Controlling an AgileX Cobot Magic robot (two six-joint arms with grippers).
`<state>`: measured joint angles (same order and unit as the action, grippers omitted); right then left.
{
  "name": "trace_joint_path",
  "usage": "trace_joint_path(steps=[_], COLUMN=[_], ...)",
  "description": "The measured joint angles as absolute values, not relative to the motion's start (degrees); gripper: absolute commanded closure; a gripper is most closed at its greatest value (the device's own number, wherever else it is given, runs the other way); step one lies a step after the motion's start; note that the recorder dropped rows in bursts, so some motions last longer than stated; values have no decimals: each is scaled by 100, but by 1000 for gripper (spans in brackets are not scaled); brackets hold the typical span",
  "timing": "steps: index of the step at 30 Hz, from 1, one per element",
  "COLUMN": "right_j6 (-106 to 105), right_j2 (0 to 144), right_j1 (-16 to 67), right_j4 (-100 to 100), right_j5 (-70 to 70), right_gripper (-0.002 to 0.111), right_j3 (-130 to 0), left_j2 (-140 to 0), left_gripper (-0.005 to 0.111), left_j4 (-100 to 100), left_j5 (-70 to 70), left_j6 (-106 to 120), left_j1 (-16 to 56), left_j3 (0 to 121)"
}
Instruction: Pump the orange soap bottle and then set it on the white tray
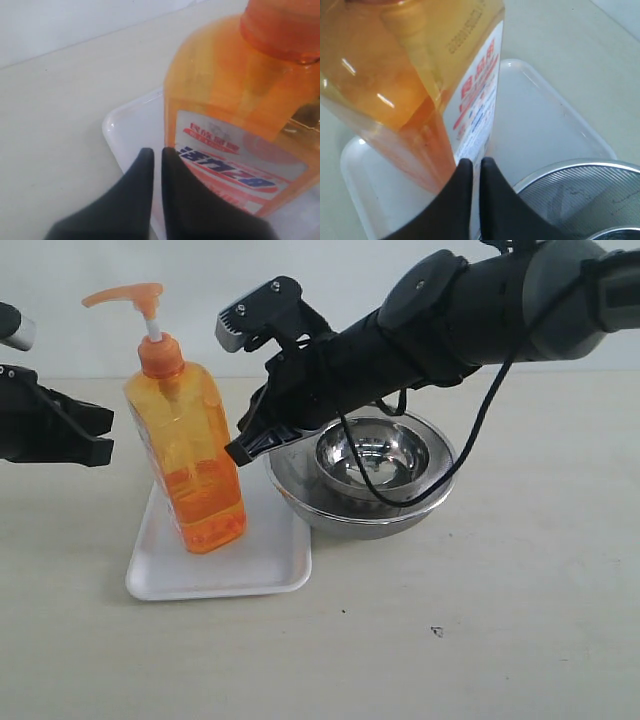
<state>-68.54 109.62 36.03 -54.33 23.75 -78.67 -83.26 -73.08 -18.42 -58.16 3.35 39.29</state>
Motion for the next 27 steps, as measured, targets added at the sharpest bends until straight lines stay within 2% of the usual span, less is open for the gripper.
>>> trace_joint_path(steps=[27], right_j6=[-6901], right_j2=[10962], right_j1=[3603], right_j4=[-5592], right_j5=[2724], right_gripper=[108], right_j3=[-7867], left_j2=[-8623], left_gripper=[102], left_j4=[-6576], left_j5=[-2426], left_j6=[-4681], left_j1=[335], left_j3=[3986])
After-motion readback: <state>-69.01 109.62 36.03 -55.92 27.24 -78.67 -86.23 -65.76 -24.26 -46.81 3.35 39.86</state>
